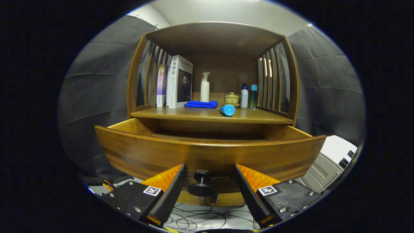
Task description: Pull open the drawer, take out the items inside it, and place them on the countertop above the cabinet.
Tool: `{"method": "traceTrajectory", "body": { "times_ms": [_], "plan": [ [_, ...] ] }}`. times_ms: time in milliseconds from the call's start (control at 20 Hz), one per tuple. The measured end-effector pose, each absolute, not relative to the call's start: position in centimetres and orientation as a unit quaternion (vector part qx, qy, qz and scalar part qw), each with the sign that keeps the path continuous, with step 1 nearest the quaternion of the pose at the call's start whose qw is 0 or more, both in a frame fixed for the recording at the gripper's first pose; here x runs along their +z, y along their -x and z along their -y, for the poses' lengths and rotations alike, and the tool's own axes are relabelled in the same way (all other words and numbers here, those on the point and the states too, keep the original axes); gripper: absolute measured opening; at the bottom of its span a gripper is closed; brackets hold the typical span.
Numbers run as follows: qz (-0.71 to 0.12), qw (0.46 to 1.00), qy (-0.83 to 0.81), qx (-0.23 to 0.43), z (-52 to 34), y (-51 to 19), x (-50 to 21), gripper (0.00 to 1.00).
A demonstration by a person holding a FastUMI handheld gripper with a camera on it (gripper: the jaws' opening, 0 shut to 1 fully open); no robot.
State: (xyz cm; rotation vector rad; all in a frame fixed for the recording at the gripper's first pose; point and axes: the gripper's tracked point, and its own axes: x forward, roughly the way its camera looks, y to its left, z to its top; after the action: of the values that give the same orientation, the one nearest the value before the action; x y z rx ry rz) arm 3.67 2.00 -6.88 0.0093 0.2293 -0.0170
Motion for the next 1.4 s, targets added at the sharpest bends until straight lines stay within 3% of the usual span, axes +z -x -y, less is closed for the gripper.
{"method": "traceTrajectory", "body": {
  "times_ms": [1400],
  "plan": [
    [-0.094, 0.995, -0.01, 0.017, -1.6, -12.5, -7.5, 0.94]
  ]
}}
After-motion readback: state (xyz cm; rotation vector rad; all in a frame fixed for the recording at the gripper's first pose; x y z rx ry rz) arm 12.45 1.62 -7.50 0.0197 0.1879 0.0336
